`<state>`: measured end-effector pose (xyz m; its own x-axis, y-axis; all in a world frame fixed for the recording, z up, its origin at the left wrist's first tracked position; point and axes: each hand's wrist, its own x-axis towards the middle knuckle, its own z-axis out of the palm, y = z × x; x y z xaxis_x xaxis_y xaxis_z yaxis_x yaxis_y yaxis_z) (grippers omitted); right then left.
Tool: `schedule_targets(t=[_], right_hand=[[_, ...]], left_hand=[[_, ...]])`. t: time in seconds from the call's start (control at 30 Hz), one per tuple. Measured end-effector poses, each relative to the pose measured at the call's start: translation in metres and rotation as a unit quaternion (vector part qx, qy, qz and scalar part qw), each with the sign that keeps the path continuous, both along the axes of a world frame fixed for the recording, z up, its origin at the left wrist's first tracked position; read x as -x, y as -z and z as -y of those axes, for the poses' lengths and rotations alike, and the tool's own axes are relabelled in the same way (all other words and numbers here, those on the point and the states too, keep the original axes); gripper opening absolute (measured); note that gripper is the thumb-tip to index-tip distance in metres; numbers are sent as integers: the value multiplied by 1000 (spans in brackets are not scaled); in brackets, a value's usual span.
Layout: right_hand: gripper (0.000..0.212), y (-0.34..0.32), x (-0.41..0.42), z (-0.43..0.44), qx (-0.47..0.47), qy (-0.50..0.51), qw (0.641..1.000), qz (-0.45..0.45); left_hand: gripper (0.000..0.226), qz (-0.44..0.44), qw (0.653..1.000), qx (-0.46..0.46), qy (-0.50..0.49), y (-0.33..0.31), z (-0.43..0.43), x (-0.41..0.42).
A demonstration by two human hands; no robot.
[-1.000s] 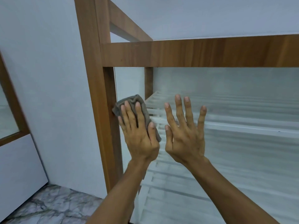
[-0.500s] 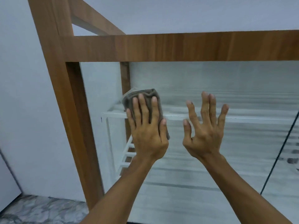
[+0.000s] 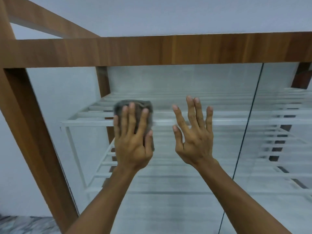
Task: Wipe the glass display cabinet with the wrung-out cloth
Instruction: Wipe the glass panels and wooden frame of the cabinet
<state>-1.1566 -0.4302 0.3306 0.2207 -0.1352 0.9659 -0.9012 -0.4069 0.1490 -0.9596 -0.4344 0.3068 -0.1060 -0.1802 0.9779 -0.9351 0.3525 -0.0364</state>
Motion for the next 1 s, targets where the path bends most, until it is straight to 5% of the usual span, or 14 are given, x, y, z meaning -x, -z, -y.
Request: schedule_targets(t=[0.1, 0.3, 0.47, 0.67, 0.83, 1.0], right_hand=[[49, -1, 11, 0, -8, -22, 1000, -17], [47, 1, 53, -11, -18, -43, 998, -36], [53, -6, 86, -22, -21, -28, 999, -34], [57, 0, 143, -22, 17, 11, 999, 32], [56, 6, 158, -15, 20, 23, 999, 34], [49, 9, 162, -14, 44, -12, 997, 54]], left_hand=[[63, -157, 987, -12, -16, -31, -5, 45], [57, 16, 1000, -7, 20, -8, -6, 74], [60, -135, 991, -17, -1, -27, -11, 127], [57, 82, 996, -7, 33, 7, -11, 164], [58, -73, 997, 1, 31, -26, -13, 212], [54, 16, 998, -3, 59, -29, -11, 236]])
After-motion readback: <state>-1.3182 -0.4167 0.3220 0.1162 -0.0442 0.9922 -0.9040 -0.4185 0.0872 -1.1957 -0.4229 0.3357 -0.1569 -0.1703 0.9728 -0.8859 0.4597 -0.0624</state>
